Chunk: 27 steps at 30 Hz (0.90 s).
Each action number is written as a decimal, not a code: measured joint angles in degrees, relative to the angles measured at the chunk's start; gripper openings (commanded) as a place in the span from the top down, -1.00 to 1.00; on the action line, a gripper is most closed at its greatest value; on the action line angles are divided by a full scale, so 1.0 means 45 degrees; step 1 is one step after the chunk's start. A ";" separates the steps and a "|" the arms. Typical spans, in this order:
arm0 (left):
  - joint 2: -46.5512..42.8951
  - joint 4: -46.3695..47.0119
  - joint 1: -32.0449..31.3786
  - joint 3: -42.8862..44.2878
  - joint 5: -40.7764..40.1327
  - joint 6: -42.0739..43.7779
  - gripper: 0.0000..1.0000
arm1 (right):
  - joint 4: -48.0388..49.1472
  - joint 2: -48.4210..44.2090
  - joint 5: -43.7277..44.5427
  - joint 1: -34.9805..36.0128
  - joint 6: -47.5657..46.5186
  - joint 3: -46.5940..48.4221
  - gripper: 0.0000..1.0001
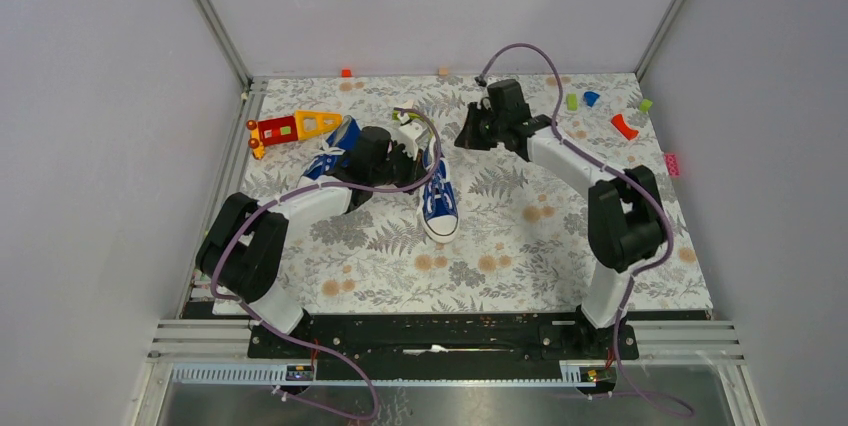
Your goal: Tie the shoes
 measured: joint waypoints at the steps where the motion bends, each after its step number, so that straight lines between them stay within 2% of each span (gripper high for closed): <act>1: 0.0005 0.0005 0.0000 0.0000 0.0000 0.0010 1.00 | 0.0019 0.0369 -0.0199 -0.0005 -0.0024 0.0389 1.00; 12: 0.0015 0.0010 0.0000 0.0000 -0.0010 0.0253 1.00 | -0.0568 0.3283 -0.3201 -0.0010 -0.1069 0.2642 1.00; 21: 0.0015 0.0015 0.0000 0.0000 -0.0010 0.0257 1.00 | -0.0889 0.3395 -0.6615 -0.0019 -0.1656 0.2560 1.00; 27: 0.0015 0.0015 0.0000 0.0000 -0.0049 0.0204 1.00 | -0.1156 0.3395 -0.7320 -0.0034 -0.1768 0.2249 1.00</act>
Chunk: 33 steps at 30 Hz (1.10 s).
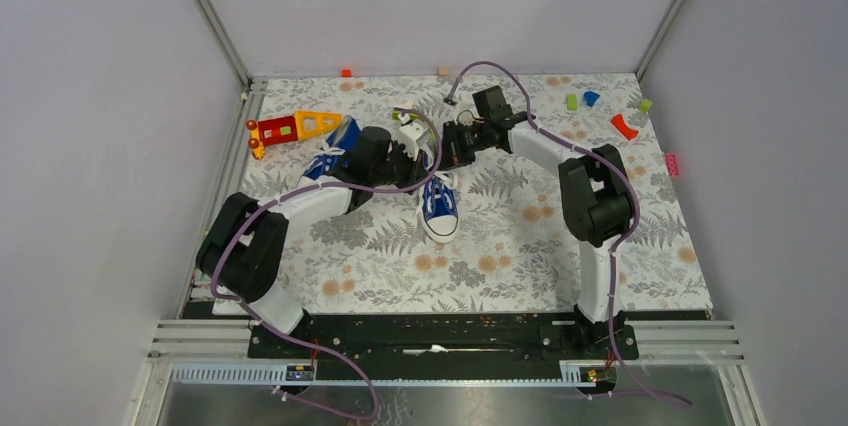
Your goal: Tie the shoes
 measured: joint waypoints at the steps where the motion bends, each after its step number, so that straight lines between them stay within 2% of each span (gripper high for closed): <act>1: 0.0000 0.0005 0.0000 0.0000 -0.0010 0.0000 1.00 | -0.0141 0.0000 -0.0015 -0.0015 -0.0029 0.0005 1.00; 10: 0.0000 0.0034 -0.0005 0.0000 -0.0053 -0.0112 1.00 | -0.1166 0.0311 -0.0282 -0.0078 0.0491 0.0340 1.00; 18: 0.0005 0.0087 0.0000 0.0000 -0.0039 -0.0223 1.00 | 0.0005 0.0738 0.0019 -0.0160 0.2924 0.0670 1.00; 24: 0.0034 0.0107 0.0000 0.0000 0.0000 -0.0233 1.00 | 0.0695 0.1010 0.0223 -0.0165 0.3832 0.1642 1.00; 33: 0.0078 0.0282 0.0000 -0.0010 -0.0029 -0.0321 1.00 | 0.1224 0.1020 0.0743 -0.0165 0.4915 0.1365 1.00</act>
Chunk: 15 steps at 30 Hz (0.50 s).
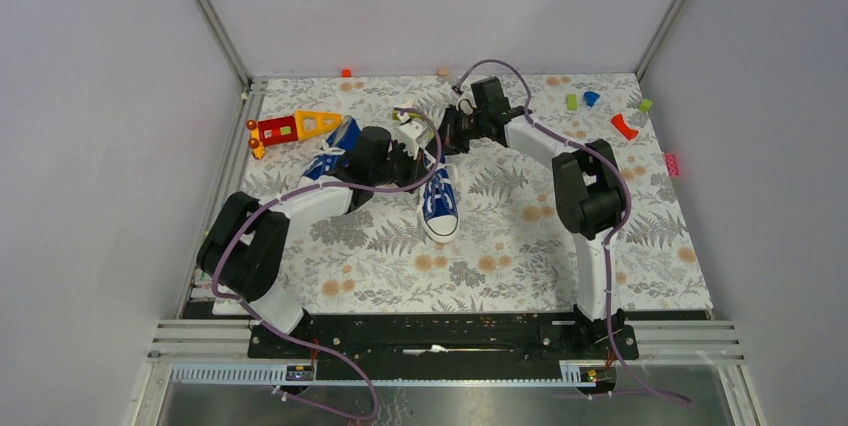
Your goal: Tie the shoes
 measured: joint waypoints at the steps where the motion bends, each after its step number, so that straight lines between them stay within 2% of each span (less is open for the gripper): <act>1: 0.0000 0.0005 0.0000 0.0000 0.0000 -0.0005 1.00 | -0.0112 0.0000 0.0078 0.0000 0.0083 -0.0092 1.00; 15: -0.0005 0.0379 0.0000 -0.0209 0.0136 0.0000 1.00 | -0.0957 -0.0073 0.0641 0.0000 0.1574 -0.0505 1.00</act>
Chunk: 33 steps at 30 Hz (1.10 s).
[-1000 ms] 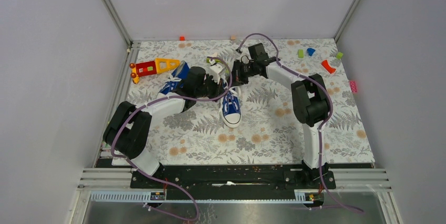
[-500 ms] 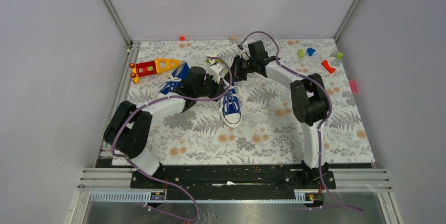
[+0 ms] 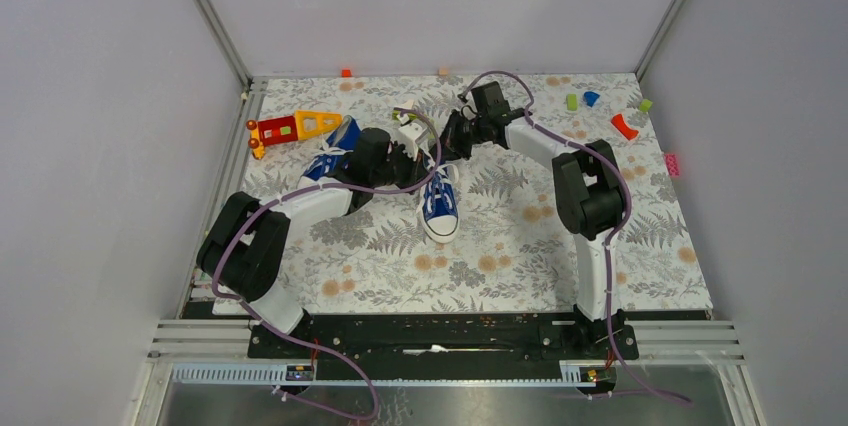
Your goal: Tie the shoes
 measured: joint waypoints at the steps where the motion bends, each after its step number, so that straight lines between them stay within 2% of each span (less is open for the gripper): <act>1: 0.0000 0.0019 0.0000 -0.0005 -0.0005 0.0005 1.00 | 0.0053 0.0000 -0.0005 0.0000 0.0204 0.0068 1.00; 12: -0.0005 0.0393 0.0000 -0.0233 -0.0049 0.0010 1.00 | 0.0811 -0.0010 -0.0005 0.0015 0.2210 0.0102 1.00; 25: -0.0107 0.0486 0.0000 -0.0408 -0.0117 0.0112 0.96 | -0.0393 -0.0646 0.0481 0.0029 0.2885 0.0102 1.00; 33: -0.0199 0.0767 0.0000 -0.0641 -0.0117 0.0121 0.87 | -0.0510 -0.0967 0.0971 0.0063 0.3687 0.0068 1.00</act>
